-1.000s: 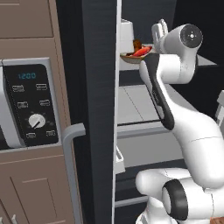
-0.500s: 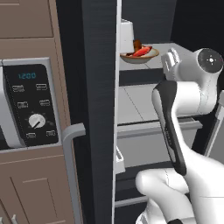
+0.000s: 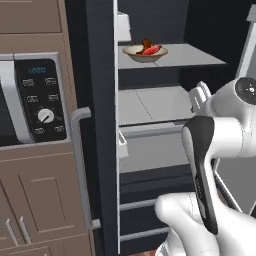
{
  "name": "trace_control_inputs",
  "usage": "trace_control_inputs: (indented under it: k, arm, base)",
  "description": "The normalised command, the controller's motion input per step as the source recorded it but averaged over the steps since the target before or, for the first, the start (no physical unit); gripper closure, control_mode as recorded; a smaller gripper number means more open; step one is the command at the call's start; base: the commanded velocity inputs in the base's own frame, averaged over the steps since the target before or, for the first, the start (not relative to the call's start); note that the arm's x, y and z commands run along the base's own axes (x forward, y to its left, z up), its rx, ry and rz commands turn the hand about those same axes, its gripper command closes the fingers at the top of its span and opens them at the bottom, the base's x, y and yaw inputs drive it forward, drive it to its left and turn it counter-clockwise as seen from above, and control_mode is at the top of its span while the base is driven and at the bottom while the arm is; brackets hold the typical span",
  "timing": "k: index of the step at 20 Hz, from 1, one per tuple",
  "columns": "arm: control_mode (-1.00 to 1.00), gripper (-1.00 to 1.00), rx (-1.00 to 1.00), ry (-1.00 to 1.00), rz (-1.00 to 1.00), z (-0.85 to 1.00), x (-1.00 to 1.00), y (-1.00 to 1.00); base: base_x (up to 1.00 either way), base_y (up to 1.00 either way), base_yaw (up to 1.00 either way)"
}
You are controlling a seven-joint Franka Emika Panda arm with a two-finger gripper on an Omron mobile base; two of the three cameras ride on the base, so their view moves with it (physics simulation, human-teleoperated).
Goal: Place the bowl with the eggplant and bell pepper on the second highest shelf of the fridge. Place the bowl with the fish and chicken drumstick on the top shelf of the fridge.
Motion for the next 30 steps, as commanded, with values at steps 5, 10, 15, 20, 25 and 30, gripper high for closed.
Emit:
trace_control_inputs:
  k: [5,10,15,20,25,30]
  arm:
    - [1.0,-1.0,0.0,0.0,0.0,0.0,0.0,0.0]
    - [1.0,-1.0,0.0,0.0,0.0,0.0,0.0,0.0]
    - [1.0,-1.0,0.0,0.0,0.0,0.0,0.0,0.0]
    - [1.0,-1.0,0.0,0.0,0.0,0.0,0.0,0.0]
    - [1.0,-1.0,0.0,0.0,0.0,0.0,0.0,0.0]
    - [1.0,-1.0,0.0,0.0,0.0,0.0,0.0,0.0]
  base:
    - [-1.0,-0.57,-0.21]
    - [-1.0,-0.72,-0.39]
    - [-0.38,-1.0,-0.35]
    - [0.31,-1.0,-0.18]
    - [1.0,-1.0,0.02]
    - [1.0,-0.99,0.24]
